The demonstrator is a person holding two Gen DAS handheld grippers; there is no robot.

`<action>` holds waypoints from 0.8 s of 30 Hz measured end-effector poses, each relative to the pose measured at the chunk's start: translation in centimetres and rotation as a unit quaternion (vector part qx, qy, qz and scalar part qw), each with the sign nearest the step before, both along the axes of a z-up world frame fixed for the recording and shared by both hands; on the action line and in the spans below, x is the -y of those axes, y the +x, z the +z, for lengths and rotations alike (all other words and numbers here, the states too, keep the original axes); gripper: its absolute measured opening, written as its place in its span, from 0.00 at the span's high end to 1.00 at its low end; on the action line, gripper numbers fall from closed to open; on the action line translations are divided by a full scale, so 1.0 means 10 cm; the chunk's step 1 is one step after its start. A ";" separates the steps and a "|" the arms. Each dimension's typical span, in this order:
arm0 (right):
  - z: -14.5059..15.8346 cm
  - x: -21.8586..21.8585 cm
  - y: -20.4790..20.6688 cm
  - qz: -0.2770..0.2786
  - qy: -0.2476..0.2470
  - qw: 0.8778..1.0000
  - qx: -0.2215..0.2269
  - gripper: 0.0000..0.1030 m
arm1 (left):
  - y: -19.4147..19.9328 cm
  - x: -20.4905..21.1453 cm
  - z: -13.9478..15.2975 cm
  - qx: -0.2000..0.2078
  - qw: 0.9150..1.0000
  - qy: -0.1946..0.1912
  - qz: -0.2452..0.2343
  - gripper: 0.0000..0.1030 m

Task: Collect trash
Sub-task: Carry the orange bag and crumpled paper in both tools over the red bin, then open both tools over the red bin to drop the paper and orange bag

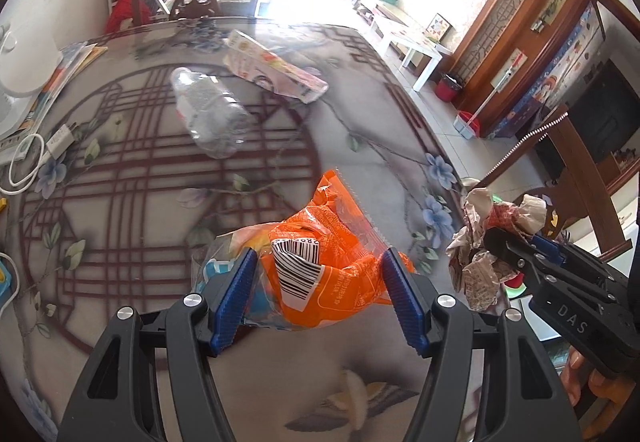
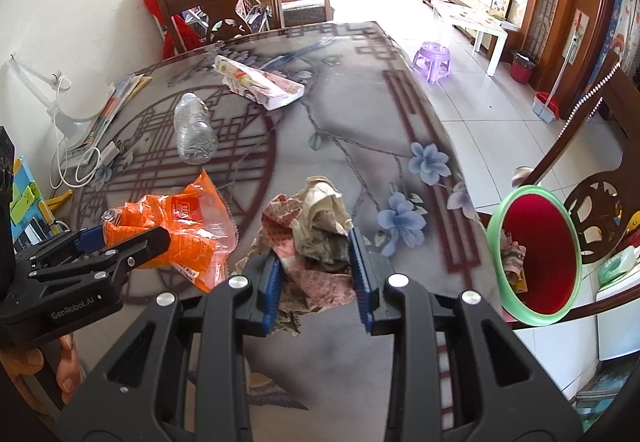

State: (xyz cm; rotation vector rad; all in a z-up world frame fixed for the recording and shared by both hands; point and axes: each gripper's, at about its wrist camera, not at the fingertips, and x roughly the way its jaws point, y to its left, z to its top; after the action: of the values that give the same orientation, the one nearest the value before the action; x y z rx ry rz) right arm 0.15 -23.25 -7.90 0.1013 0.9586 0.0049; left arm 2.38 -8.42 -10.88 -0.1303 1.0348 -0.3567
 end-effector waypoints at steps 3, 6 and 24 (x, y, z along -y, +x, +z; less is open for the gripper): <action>-0.04 0.19 -0.04 -0.008 0.003 1.000 -0.007 0.71 | -0.01 0.15 -0.04 -0.006 1.000 0.001 -0.006 0.40; -0.09 0.38 -0.08 -0.015 0.005 1.000 -0.013 0.71 | -0.05 0.36 -0.07 -0.013 1.000 0.002 -0.014 0.40; -0.35 2.23 -0.27 -0.166 -0.017 0.985 -0.039 0.70 | -0.04 1.55 0.00 -0.011 0.997 0.017 -0.069 0.40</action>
State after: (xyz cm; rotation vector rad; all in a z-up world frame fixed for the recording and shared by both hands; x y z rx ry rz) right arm -2.54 -45.52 -11.40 0.2305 1.0100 -0.3243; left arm 1.97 -23.90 -10.87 -0.0312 1.0742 -0.4637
